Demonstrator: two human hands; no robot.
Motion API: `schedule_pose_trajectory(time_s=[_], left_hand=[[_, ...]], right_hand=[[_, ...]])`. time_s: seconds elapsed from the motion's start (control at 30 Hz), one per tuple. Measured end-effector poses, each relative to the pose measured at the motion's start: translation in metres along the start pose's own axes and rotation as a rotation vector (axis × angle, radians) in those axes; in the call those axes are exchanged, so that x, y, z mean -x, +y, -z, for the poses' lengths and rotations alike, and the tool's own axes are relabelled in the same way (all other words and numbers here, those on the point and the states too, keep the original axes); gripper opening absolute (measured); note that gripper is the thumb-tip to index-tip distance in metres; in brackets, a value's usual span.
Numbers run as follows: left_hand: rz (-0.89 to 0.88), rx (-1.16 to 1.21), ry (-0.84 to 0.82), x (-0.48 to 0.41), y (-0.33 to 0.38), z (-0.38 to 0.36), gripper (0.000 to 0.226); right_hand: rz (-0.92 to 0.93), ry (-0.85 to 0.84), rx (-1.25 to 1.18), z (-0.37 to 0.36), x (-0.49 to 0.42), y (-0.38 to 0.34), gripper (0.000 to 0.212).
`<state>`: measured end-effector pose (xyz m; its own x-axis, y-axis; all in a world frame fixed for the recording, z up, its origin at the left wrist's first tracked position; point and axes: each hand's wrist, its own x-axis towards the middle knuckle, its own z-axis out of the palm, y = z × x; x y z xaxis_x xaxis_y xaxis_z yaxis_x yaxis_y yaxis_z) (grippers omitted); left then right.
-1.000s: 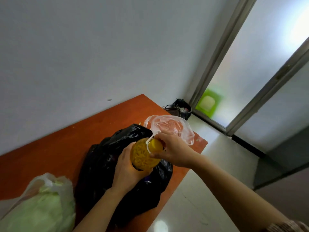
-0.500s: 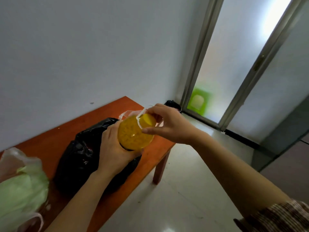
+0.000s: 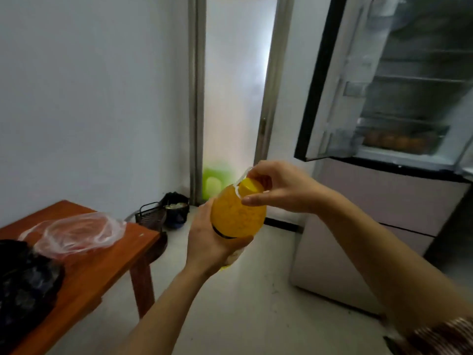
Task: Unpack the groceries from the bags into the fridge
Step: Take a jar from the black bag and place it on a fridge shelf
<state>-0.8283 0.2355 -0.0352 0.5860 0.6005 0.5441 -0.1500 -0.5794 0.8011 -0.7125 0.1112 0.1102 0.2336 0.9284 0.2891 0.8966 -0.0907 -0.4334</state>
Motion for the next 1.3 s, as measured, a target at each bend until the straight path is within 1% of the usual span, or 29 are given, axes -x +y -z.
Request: schedule_pose_trajectory(time_s=[0.13,0.27,0.47,0.6,0.7,0.83,1.0,1.17,1.3], left_hand=[[-0.079,0.086,-0.116,-0.035,0.03,-0.116,0.088],[-0.171,0.176,-0.196,-0.086,0.055,-0.229,0.087],[-0.297,0.315,-0.299,-0.188,0.083,-0.394,0.094],[-0.364,0.397,-0.322,-0.26,0.11,-0.482,0.087],[-0.391,0.447,-0.342,-0.313,0.131,-0.541,0.088],[-0.428,0.466,-0.306,-0.374,0.148,-0.614,0.094],[-0.54,0.476,-0.185,-0.457,0.166,-0.696,0.088],[-0.635,0.48,-0.055,-0.548,0.204,-0.76,0.086],[-0.712,0.463,0.066,-0.616,0.232,-0.791,0.091]], right_hand=[[-0.115,0.115,0.046,0.069,0.054,0.071,0.027],[-0.216,0.225,0.149,0.136,0.081,0.145,0.028],[-0.326,0.346,0.338,0.24,0.085,0.261,0.036],[-0.353,0.406,0.401,0.311,0.076,0.326,0.031],[-0.367,0.433,0.471,0.361,0.066,0.372,0.03],[-0.334,0.482,0.554,0.412,0.05,0.434,0.031],[-0.259,0.532,0.649,0.477,0.027,0.51,0.032],[-0.112,0.574,0.738,0.557,-0.005,0.564,0.029],[0.015,0.652,0.789,0.616,-0.031,0.598,0.028]])
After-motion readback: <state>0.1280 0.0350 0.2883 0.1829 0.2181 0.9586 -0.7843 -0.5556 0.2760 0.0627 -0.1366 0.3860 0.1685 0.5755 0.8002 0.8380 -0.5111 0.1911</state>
